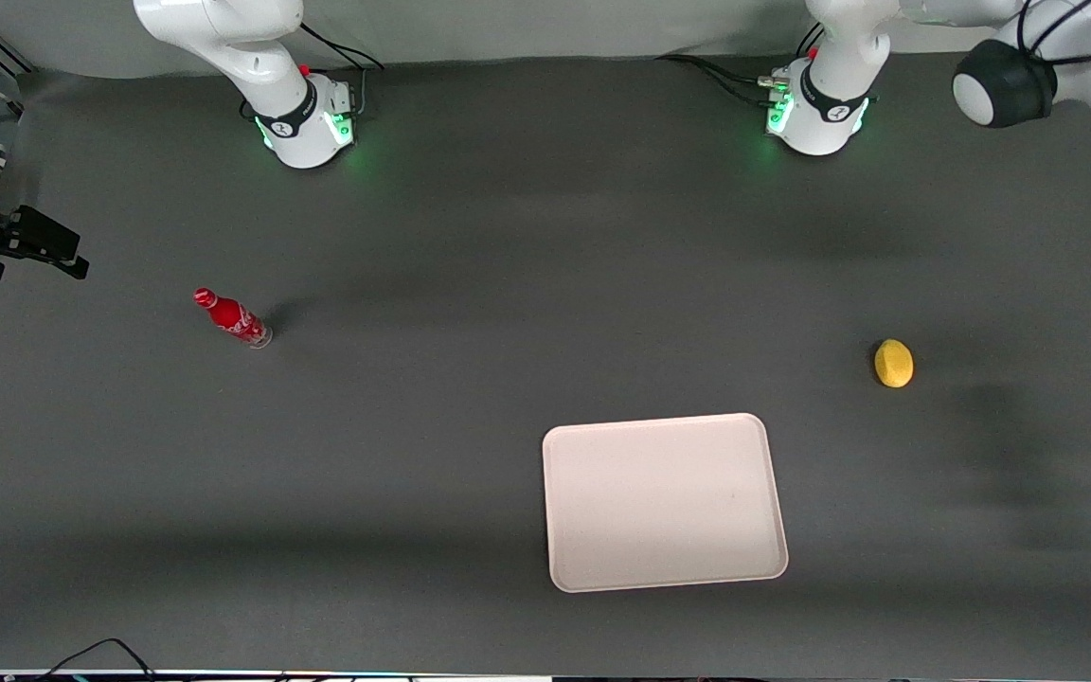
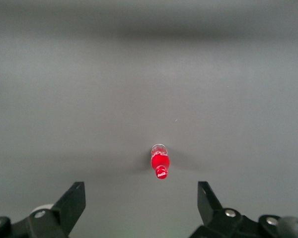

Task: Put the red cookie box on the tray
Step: 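Carry the held cookie box over the white tray with the left gripper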

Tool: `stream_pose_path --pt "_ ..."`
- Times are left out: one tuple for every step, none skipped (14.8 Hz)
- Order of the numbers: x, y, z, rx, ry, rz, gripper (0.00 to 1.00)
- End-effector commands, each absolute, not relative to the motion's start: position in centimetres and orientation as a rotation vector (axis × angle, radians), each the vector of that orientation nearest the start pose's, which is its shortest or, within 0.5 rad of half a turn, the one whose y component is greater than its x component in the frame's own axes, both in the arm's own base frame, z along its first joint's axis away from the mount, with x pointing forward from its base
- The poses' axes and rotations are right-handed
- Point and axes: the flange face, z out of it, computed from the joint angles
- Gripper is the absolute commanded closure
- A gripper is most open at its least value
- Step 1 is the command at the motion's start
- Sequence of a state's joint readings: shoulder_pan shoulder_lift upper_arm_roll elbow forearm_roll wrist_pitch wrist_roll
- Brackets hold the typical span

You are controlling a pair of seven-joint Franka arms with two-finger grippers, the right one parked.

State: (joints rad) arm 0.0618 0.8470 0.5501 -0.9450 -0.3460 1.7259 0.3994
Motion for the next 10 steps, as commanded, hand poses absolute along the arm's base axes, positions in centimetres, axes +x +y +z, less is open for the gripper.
stream_pose_path --pt "71.2 19.3 47.0 -3.12 -0.291 0.073 1.0" --pt "71.1 16.9 48.9 -3.144 -0.337 0.082 1.0" --pt "71.1 14.3 50.3 -3.156 -0.375 0.091 1.0" --pt "71.0 10.9 51.7 -3.156 -0.389 0.093 1.0" --pt "71.1 7.5 52.5 -3.134 -0.388 0.094 1.0" --pt "71.2 3.2 52.9 -3.128 -0.408 0.096 1.0" --pt "71.2 -0.7 52.8 -3.129 -0.445 0.103 1.0" --pt "71.2 -3.9 52.5 -3.124 -0.486 0.113 1.0" --pt "71.1 -7.1 51.3 -3.126 -0.486 0.136 1.0" --pt "70.8 -9.8 50.1 -3.124 -0.435 0.151 1.0"
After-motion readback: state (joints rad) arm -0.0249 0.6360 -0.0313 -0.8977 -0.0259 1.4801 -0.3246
